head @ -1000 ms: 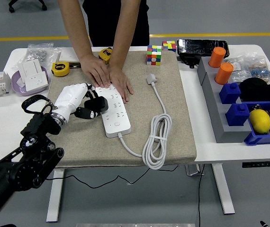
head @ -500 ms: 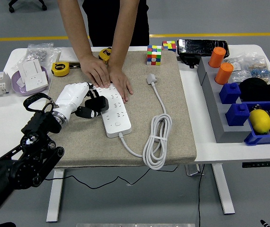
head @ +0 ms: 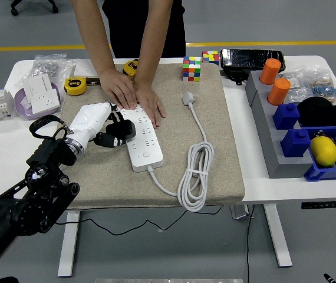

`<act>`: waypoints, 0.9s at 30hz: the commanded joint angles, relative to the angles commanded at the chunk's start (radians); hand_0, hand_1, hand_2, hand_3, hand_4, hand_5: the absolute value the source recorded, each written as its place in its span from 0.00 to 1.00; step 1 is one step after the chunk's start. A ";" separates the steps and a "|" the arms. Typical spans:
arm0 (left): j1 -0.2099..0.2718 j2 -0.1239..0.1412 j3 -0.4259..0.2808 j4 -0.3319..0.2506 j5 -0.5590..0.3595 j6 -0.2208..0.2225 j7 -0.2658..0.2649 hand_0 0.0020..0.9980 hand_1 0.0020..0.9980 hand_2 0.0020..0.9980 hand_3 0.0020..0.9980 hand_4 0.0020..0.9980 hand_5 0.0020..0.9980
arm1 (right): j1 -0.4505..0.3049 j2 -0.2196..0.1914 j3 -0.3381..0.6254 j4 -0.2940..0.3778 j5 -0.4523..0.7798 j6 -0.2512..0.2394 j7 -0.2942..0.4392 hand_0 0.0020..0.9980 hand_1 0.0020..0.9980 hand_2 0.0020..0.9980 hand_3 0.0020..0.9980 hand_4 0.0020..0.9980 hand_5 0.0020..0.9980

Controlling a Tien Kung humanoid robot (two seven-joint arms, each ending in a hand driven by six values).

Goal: Pick up the plug,place it near the board,insert it into the board,press the button

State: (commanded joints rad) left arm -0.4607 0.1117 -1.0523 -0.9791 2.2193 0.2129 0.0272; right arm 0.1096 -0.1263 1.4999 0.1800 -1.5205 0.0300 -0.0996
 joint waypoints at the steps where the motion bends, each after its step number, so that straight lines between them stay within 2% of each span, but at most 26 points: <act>1: 0.000 0.000 0.001 0.000 0.001 -0.001 0.000 0.62 0.57 0.40 0.44 0.59 0.07 | 0.000 0.000 0.000 0.000 0.000 0.000 0.000 0.90 0.80 0.77 0.80 1.00 1.00; 27: -0.009 0.008 0.025 0.016 0.009 -0.012 0.004 0.62 0.57 0.39 0.44 0.59 0.07 | -0.005 -0.001 -0.001 0.000 -0.005 0.001 -0.001 0.90 0.80 0.77 0.80 1.00 1.00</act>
State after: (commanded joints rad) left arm -0.4696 0.1194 -1.0270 -0.9631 2.2282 0.2014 0.0313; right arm 0.1049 -0.1278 1.4984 0.1800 -1.5254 0.0310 -0.1005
